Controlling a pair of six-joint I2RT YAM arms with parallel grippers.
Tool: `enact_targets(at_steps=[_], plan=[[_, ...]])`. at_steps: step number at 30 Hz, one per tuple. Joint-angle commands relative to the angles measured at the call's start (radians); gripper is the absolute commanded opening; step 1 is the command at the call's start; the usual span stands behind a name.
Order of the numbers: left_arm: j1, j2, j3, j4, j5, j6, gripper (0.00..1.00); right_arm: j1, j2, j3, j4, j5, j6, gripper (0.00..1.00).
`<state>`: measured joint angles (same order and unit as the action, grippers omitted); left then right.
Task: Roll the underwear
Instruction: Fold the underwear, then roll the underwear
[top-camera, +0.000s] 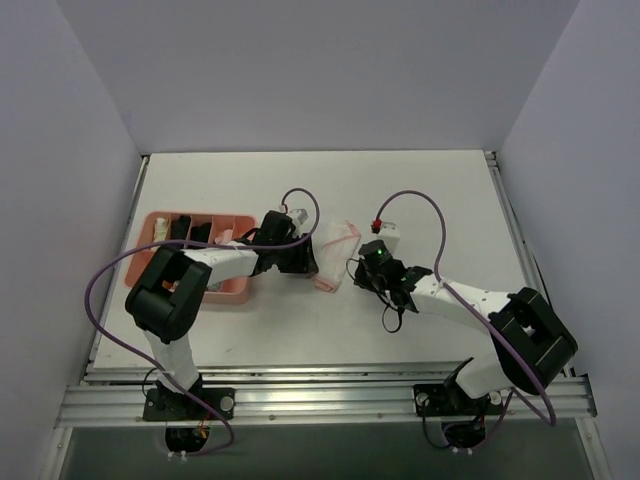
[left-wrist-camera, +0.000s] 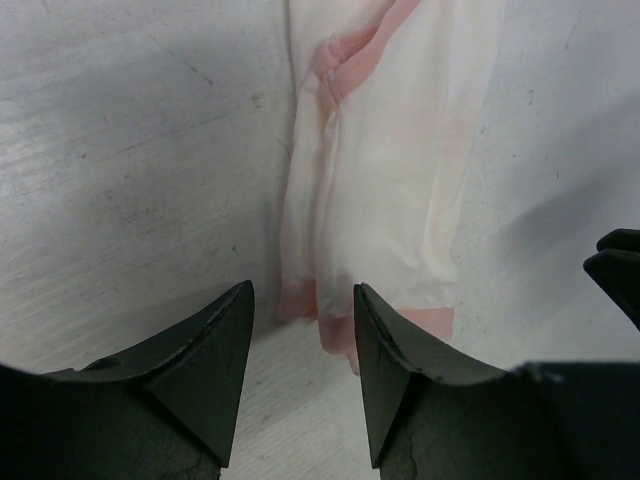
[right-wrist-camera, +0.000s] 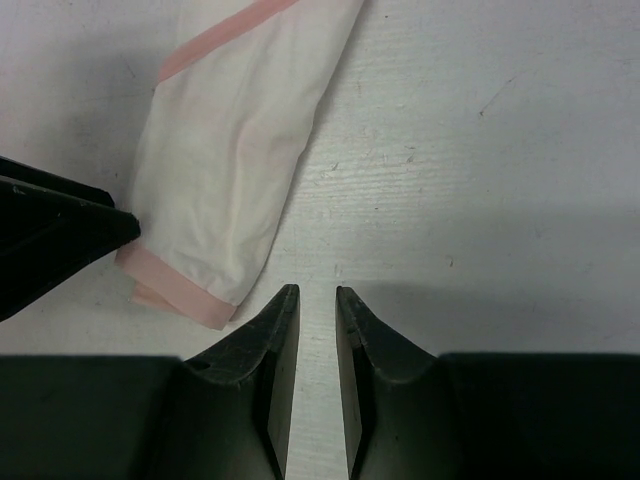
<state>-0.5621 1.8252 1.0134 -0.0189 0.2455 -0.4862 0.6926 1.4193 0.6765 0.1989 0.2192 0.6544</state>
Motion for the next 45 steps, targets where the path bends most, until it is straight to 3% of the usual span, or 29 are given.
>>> enact_targets(at_steps=[1,6,14,25,31,35,37,39,45], plan=[[-0.004,0.019,0.037,0.045,0.046,0.006,0.54,-0.008,0.018,0.000,0.016,0.048,-0.006,0.18],[-0.004,0.006,0.045,0.046,0.107,-0.006,0.41,-0.007,0.049,0.005,0.036,0.042,-0.001,0.18],[-0.004,-0.010,0.025,0.088,0.201,-0.064,0.03,0.001,0.073,0.000,0.072,0.034,0.010,0.18],[-0.005,-0.009,-0.050,0.204,0.248,-0.190,0.02,0.042,0.178,-0.018,0.177,0.049,0.068,0.17],[-0.010,0.003,-0.101,0.244,0.249,-0.195,0.03,0.074,0.170,-0.002,0.148,0.094,0.054,0.18],[-0.012,0.005,-0.118,0.283,0.267,-0.196,0.13,0.087,0.107,0.047,0.055,0.092,-0.073,0.23],[-0.012,0.000,-0.127,0.295,0.270,-0.199,0.18,0.097,0.084,0.066,0.034,0.086,-0.148,0.35],[-0.012,-0.006,-0.131,0.316,0.285,-0.203,0.28,0.099,0.058,0.087,-0.016,0.097,-0.173,0.40],[-0.009,-0.078,-0.139,0.315,0.310,-0.197,0.43,0.096,0.000,0.152,-0.087,0.062,-0.323,0.45]])
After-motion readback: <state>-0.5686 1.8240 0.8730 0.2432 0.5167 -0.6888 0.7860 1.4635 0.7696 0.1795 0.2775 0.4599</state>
